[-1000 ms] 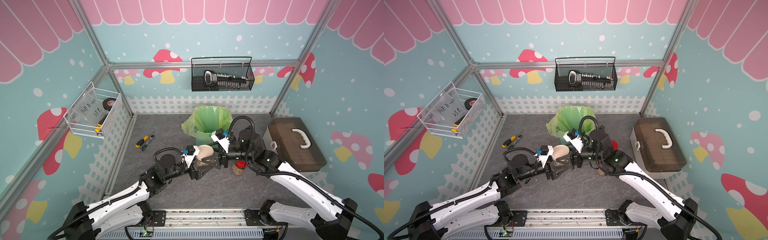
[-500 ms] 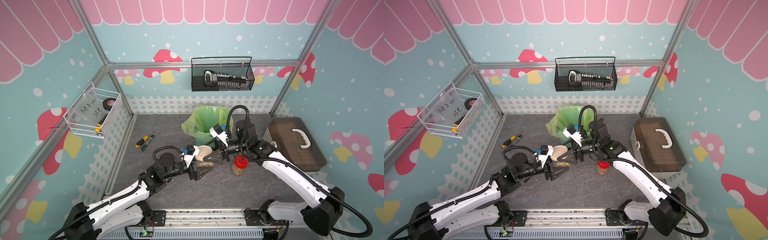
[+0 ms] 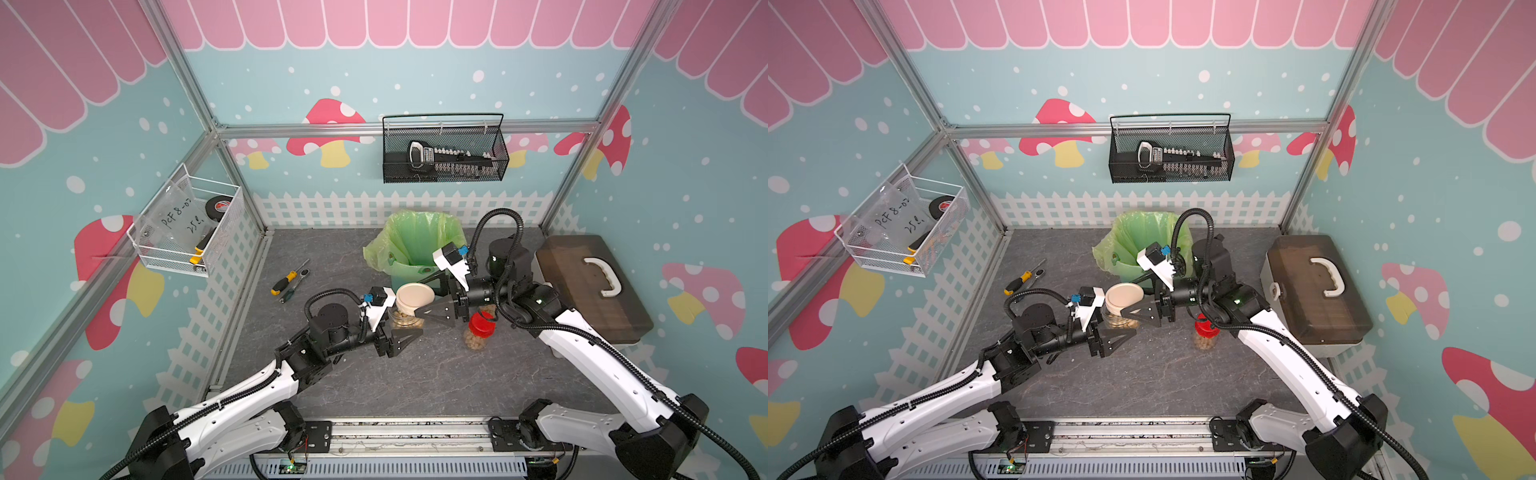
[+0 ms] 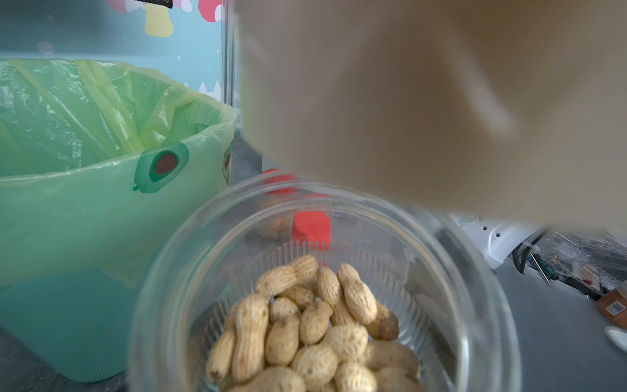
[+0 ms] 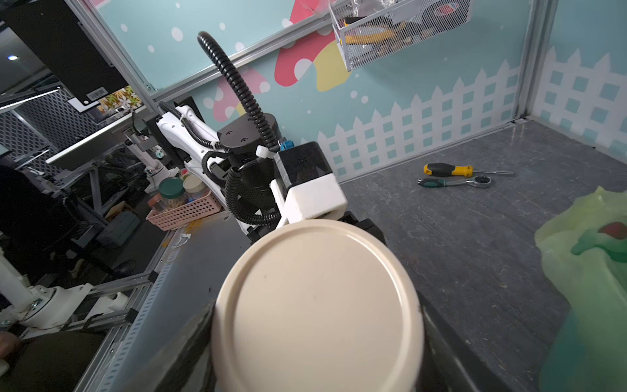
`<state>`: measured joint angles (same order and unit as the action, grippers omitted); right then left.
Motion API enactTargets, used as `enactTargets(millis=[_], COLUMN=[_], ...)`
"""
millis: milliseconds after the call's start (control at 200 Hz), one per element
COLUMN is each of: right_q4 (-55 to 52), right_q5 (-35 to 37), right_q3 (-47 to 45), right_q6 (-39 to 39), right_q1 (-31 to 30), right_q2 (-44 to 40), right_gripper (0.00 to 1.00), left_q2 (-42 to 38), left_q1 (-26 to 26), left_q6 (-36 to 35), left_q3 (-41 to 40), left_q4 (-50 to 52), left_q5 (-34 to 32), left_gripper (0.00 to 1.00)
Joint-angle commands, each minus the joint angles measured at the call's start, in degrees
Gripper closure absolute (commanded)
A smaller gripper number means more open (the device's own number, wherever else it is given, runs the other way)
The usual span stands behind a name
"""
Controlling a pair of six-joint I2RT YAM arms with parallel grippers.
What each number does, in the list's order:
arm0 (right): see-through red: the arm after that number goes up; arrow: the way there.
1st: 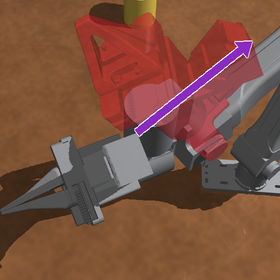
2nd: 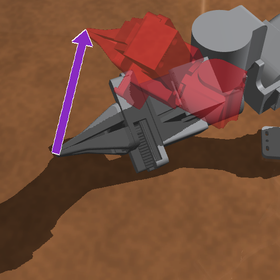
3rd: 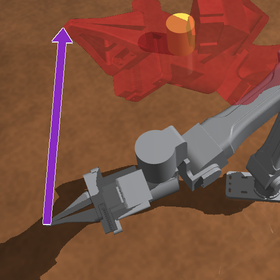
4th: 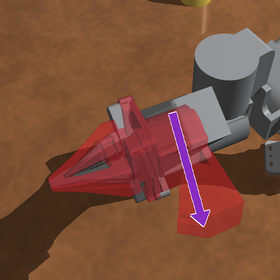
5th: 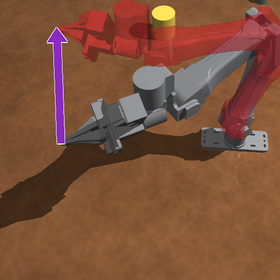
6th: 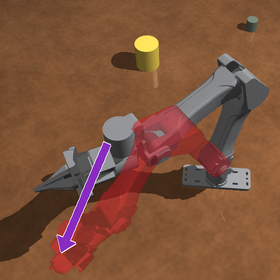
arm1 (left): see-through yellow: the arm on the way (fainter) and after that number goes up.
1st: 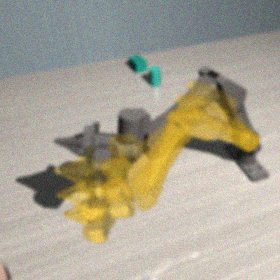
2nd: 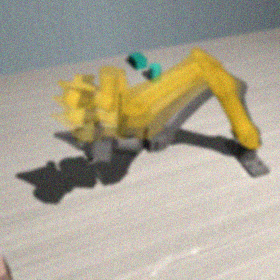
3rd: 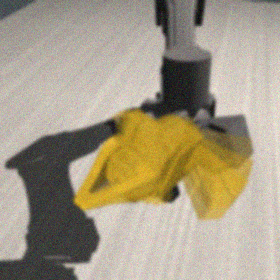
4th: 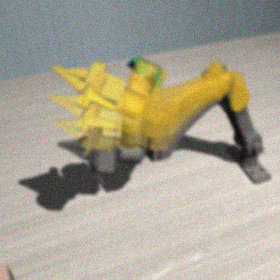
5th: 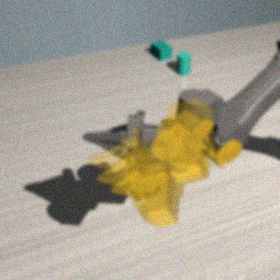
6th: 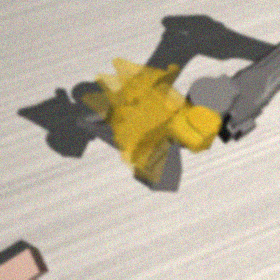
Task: Empty moldy peanuts from jars
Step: Unscrew the lid from the jar, then place the lid at the center of the board.
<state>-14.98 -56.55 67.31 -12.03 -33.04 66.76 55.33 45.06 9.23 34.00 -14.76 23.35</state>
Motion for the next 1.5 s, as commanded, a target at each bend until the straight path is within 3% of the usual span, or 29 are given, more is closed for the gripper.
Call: enactTargets(millis=[0,240,405,705,1021,1216,1491], right_q4=[0.2,0.1,3.9,11.9,22.7,34.9,43.5], right_q5=[7.6,27.5,32.9,42.3,60.7,66.0,65.3], right_q3=[-1.8,-11.1,-18.9,-31.9,-40.6,-45.9,-46.0], right_q6=[1.1,-0.5,-3.4,-8.7,-8.4,-10.7,-11.3], right_q1=[0.0,-0.1,-0.1,-3.0,-15.1,-15.3,-15.2], right_q2=[-3.1,-11.7,-16.4,-17.8,-10.1,-1.1,11.1], right_gripper=[0.33,0.34,0.34,0.35,0.34,0.32,0.30], left_q2=[-1.3,-4.3,-7.3,-10.3,-10.1,-10.7,-11.2], left_q1=[-0.2,-0.2,-0.2,-0.2,-0.2,-0.2,-0.2], left_q6=[0.1,-0.8,-1.0,-1.0,-0.9,-0.6,-0.6], left_q3=[-0.5,-3.3,-5.8,-8.5,-8.9,-9.5,-9.9], left_q4=[-1.1,-1.8,-2.9,-4.9,-5.5,-5.6,-5.8], left_q5=[-2.2,-11.2,-17.7,-21.0,-21.3,-21.0,-21.0], left_gripper=[0.74,0.74,0.73,0.73,0.73,0.73,0.73])
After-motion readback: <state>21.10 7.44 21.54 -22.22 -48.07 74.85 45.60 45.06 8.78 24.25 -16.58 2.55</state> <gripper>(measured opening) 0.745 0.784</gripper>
